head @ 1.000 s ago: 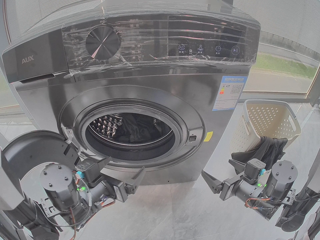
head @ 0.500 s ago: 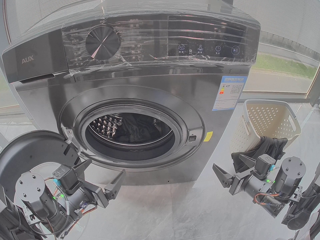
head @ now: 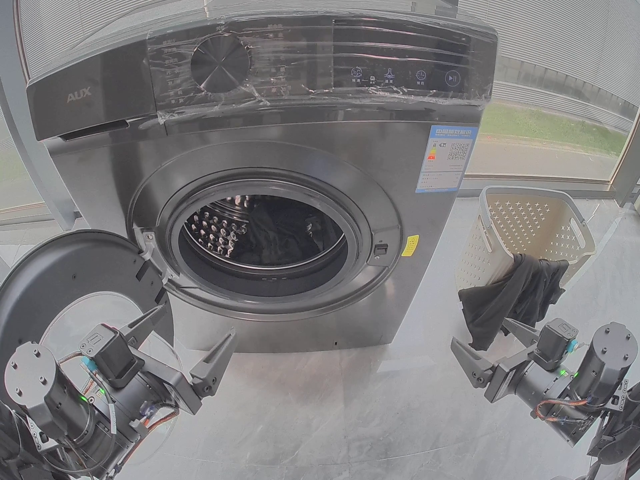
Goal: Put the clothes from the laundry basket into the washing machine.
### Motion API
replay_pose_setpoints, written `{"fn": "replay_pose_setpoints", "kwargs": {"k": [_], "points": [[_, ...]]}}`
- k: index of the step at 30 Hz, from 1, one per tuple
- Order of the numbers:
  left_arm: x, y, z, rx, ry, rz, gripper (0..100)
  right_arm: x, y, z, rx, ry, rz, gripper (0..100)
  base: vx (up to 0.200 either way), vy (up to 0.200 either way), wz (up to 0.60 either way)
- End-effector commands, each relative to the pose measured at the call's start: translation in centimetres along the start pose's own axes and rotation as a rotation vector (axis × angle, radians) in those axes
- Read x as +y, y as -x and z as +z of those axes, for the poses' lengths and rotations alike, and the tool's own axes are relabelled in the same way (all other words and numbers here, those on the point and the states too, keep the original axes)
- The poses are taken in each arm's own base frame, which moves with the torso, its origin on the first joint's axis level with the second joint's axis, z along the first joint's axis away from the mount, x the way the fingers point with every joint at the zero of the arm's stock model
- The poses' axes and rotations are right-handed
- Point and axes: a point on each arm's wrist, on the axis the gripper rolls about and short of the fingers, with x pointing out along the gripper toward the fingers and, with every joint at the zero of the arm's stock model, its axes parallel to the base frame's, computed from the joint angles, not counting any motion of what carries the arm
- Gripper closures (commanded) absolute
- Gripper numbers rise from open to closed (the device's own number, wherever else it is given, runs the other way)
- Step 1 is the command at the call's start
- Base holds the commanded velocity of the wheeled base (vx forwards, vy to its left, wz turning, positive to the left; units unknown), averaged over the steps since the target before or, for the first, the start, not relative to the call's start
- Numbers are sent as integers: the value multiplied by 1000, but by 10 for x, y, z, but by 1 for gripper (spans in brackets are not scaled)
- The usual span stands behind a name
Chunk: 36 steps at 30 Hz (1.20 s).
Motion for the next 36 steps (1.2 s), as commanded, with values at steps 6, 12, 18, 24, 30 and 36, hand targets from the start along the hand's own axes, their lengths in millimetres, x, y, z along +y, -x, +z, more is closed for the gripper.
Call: {"fn": "replay_pose_setpoints", "kwargs": {"k": [6, 12, 18, 24, 30, 36], "points": [[12, 14, 8, -22, 14, 68, 0, -15, 32, 12, -7, -10, -54, 0, -200, 0, 0], [28, 39, 16, -5, 16, 114, 0, -22, 51, 11, 41, -8, -52, 0, -33, 0, 0], [43, 82, 16, 21, 16, 103, 0, -32, 67, 15, 23, -41, -76, 0, 0, 0, 0], [56, 109, 4, 72, 43, 148, 0, -46, 70, 19, -8, -54, -212, 0, 0, 0, 0], [64, 121, 1, 46, 40, 247, 0, -54, 77, 25, -74, -76, -256, 0, 0, 0, 0], [71, 141, -4, -15, 20, 397, 0, -64, 96, 38, -217, -85, -320, 0, 0, 0, 0]]}}
